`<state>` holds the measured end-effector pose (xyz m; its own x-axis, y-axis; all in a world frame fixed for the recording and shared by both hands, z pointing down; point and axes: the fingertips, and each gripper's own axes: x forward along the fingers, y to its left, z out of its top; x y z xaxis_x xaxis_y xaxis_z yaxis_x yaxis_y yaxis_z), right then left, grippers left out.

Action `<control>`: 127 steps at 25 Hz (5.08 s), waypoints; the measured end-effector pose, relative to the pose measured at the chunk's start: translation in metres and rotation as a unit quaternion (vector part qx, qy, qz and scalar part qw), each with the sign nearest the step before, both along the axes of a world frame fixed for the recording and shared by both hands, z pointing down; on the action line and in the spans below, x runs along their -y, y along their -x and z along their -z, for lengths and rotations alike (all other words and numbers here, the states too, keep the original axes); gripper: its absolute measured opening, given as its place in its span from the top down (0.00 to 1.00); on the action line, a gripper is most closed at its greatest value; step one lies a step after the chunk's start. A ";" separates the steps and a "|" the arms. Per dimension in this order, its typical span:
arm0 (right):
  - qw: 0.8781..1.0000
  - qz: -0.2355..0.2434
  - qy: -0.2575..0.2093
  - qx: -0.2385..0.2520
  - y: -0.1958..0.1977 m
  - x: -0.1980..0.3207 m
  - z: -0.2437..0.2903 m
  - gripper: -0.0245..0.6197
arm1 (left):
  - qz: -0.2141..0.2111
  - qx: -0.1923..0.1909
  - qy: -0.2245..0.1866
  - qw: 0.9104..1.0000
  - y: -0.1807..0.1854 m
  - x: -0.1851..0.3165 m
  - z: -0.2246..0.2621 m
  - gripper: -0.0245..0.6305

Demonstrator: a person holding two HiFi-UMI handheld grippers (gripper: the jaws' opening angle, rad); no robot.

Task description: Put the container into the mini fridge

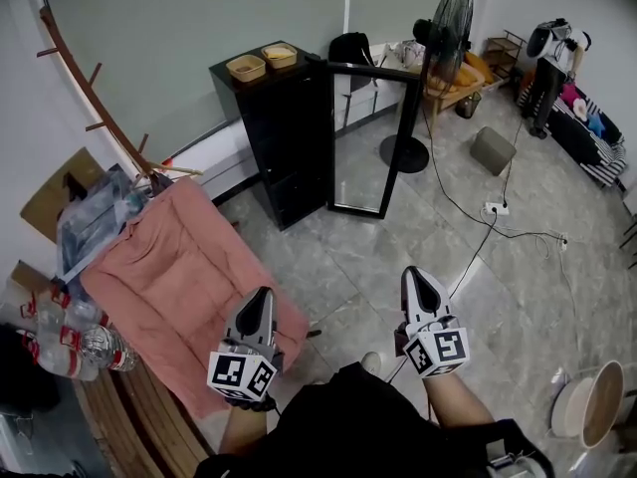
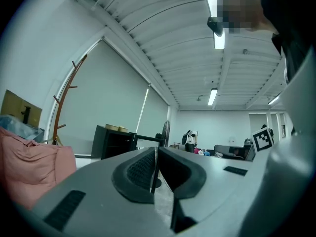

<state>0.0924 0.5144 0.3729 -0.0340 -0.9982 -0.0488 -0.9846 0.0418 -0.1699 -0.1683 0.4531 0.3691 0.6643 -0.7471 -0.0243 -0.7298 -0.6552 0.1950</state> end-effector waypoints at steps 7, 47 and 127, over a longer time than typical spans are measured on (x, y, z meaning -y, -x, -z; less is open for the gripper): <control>0.999 0.017 -0.027 0.001 -0.012 0.002 0.012 0.52 | 0.042 -0.006 -0.019 0.999 -0.006 0.010 0.011 0.54; 0.999 -0.025 -0.010 -0.023 -0.179 0.111 0.007 0.52 | 0.023 -0.013 0.005 1.000 -0.166 0.164 -0.008 0.48; 0.966 0.230 -0.005 0.116 -0.035 0.663 0.009 0.74 | -0.153 0.403 -0.060 0.901 -0.114 0.697 0.001 0.78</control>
<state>0.1270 -0.1486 0.3638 -0.4604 -0.8800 -0.1170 -0.7975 0.4679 -0.3809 -0.0540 -0.2440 0.3681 0.6766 -0.5511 0.4884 -0.3854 -0.8302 -0.4028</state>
